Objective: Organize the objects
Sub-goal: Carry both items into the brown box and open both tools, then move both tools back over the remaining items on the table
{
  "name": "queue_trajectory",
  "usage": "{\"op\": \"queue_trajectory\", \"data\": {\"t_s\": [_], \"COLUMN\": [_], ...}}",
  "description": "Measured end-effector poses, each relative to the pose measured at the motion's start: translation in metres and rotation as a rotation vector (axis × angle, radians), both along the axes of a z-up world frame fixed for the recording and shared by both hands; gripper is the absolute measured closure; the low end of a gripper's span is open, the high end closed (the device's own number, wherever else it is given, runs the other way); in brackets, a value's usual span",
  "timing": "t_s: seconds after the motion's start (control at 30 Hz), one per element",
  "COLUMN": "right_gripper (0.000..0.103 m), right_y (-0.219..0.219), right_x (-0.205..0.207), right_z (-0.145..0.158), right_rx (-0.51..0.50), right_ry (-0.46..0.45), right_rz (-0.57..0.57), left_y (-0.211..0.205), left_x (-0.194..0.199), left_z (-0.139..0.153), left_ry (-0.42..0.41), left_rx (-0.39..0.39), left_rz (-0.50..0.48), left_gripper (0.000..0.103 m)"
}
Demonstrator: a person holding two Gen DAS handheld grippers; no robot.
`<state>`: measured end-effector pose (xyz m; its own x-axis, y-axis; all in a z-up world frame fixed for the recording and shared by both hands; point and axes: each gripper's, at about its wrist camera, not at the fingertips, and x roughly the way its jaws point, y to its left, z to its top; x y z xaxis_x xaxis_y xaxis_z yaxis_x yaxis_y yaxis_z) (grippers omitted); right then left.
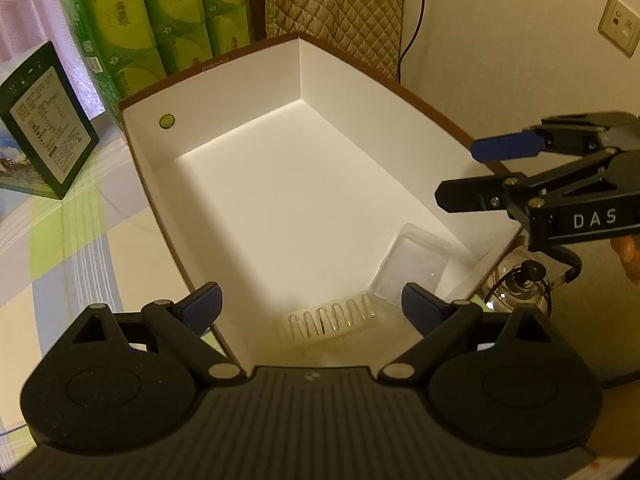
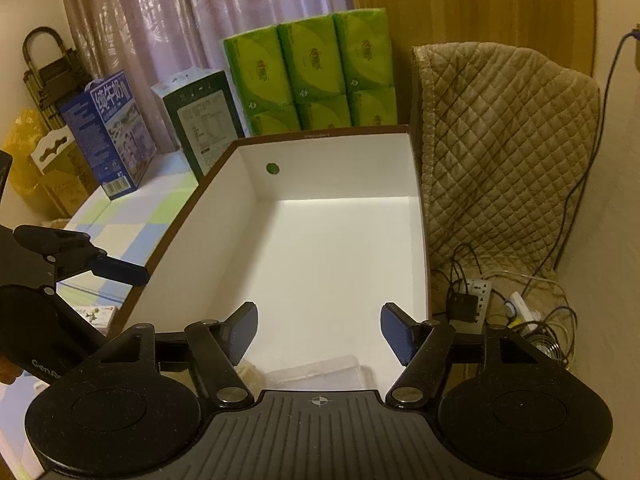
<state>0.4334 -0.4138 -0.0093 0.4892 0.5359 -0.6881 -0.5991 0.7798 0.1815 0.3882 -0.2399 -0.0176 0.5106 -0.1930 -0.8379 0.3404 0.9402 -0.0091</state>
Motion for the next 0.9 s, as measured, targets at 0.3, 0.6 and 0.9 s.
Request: {"op": "queue_trajectory", "data": {"t_s": [0.3, 0.6, 0.9], "right_gripper": [0.037, 0.037, 0.037], "right_y": [-0.004, 0.013, 0.050], "right_x": [-0.045, -0.104, -0.155], "right_z": [0.020, 0.035, 0.027], "right_rx": [0.026, 0.060, 0.092], "right_ry": [-0.036, -0.046, 0.003], "right_rz": [-0.075, -0.132, -0.132], "left_y": [0.014, 0.069, 0.162], "left_x": [-0.033, -0.082, -0.134], "left_z": [0.024, 0.052, 0.066], "left_ry": [-0.049, -0.096, -0.139], "left_rx": [-0.032, -0.088, -0.072], "left_rz": [-0.026, 0.010, 0.161], "left_gripper": [0.008, 0.008, 0.008]}}
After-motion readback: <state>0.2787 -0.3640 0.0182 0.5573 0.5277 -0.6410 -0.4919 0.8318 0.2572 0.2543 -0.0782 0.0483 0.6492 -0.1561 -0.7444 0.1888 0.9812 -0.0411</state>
